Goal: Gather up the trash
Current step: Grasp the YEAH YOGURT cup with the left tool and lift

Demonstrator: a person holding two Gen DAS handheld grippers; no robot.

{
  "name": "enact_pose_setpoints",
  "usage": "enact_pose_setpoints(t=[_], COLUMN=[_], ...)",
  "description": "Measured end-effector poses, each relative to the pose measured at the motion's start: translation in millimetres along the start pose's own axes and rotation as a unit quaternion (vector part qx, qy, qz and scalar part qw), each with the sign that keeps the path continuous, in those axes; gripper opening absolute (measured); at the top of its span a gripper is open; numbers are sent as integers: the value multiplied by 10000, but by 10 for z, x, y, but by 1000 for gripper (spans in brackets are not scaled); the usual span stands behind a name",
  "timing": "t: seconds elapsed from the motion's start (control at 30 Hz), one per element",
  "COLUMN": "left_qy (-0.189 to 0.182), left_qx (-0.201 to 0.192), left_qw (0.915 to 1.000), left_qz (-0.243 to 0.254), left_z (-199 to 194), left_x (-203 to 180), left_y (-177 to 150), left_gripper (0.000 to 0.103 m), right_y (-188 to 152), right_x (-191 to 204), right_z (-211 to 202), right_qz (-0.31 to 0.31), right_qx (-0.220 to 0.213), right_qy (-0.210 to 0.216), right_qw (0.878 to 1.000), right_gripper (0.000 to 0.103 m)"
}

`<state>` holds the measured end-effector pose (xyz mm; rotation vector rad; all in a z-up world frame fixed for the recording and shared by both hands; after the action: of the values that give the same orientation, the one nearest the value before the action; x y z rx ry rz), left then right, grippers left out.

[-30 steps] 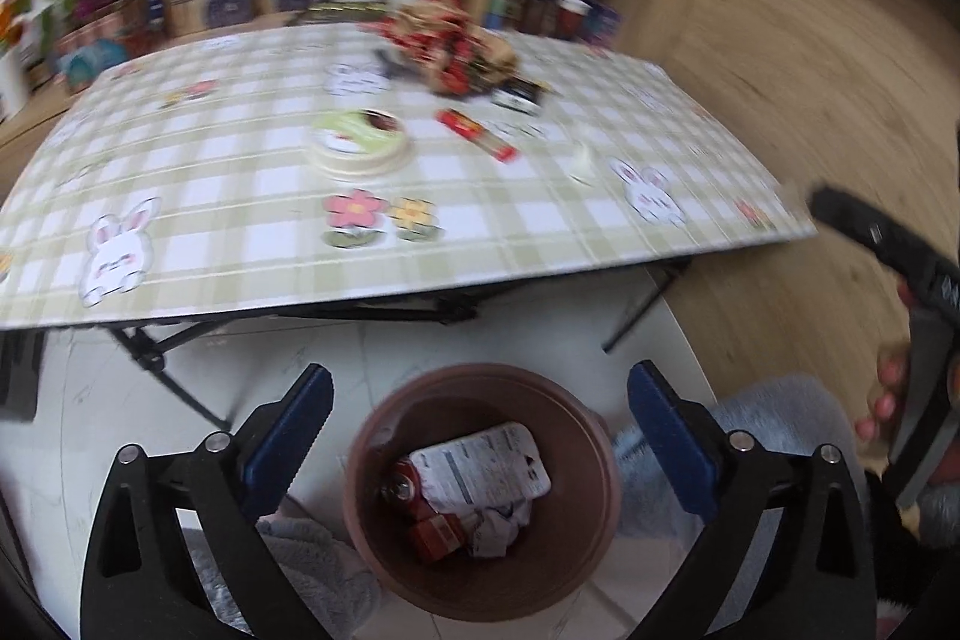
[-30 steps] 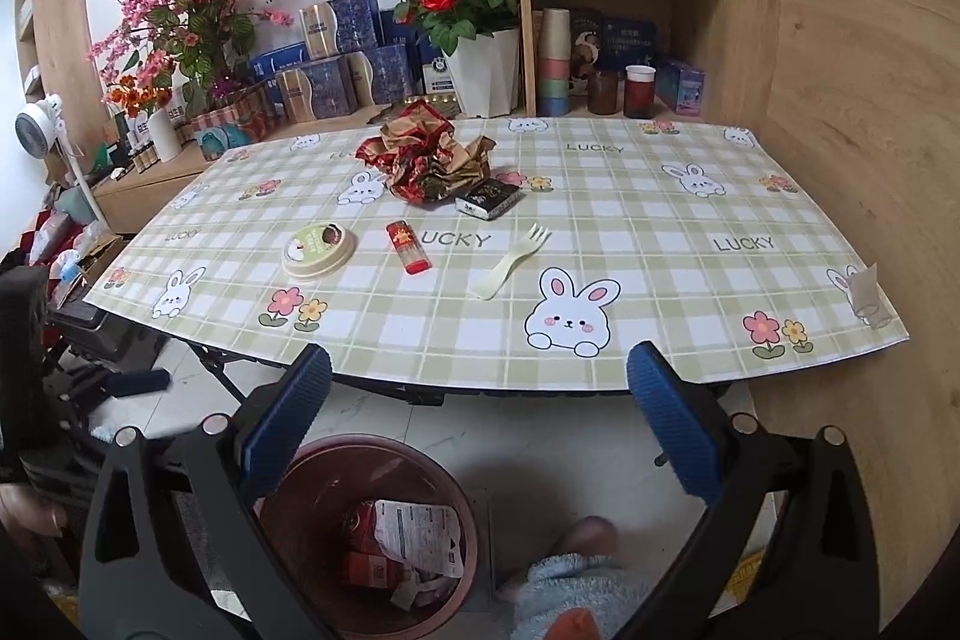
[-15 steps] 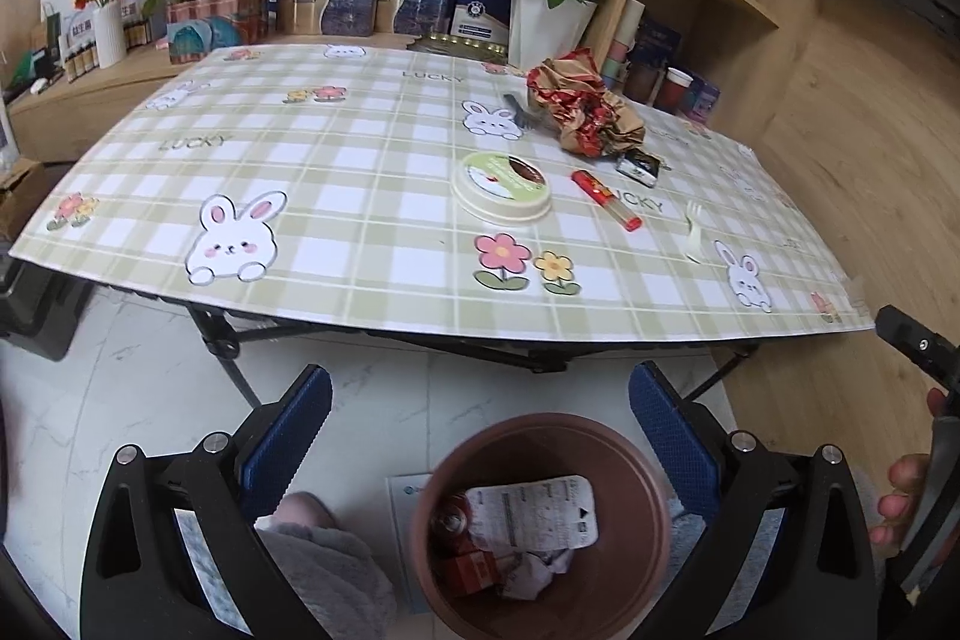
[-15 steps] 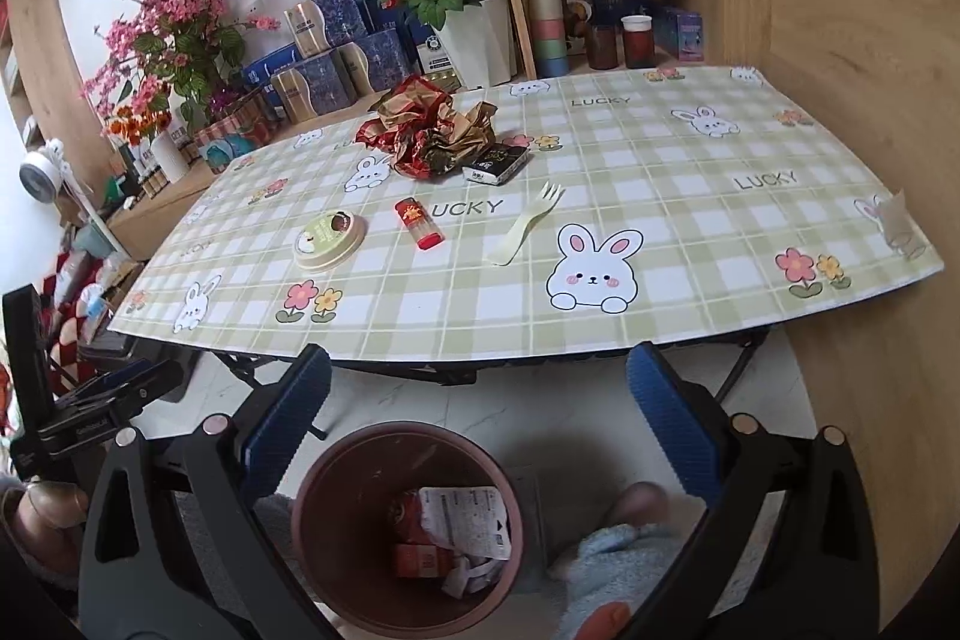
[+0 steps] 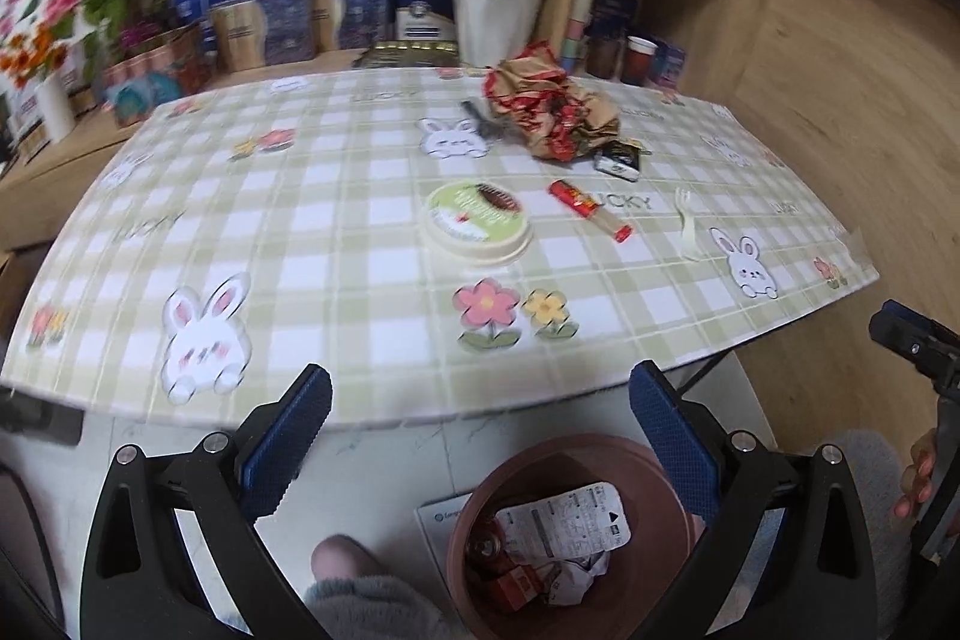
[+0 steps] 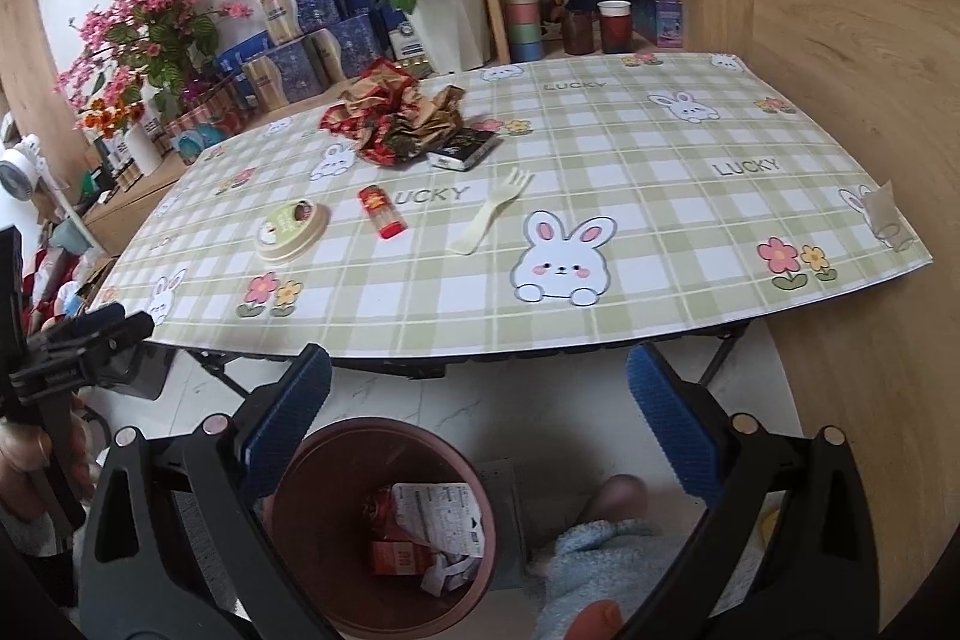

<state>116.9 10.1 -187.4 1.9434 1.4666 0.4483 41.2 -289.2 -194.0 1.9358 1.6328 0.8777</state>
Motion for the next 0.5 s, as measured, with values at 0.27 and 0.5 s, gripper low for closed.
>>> enact_pose_setpoints(t=[0.27,0.5], left_qy=[-30,141], left_qx=[297,743], left_qw=[9991,9965], left_qz=[304,362], left_z=[680,1309], left_x=[-64,20], left_y=[455,666], left_gripper=[97,97], right_y=[91,197], right_x=[-218,-375], right_z=[178,451], right_qz=[181,349], right_qx=[56,123], right_qy=[-238,-366], right_qw=[9995,9986], right_gripper=[97,97])
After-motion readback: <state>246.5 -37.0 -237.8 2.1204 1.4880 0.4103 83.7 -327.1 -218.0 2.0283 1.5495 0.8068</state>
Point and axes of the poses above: each gripper's, at about its wrist camera, not at the fingertips, and z roughly the way its jaws point, x to its left, y to its top, the point moved 1 cm from there along z, roughly the way its jaws point
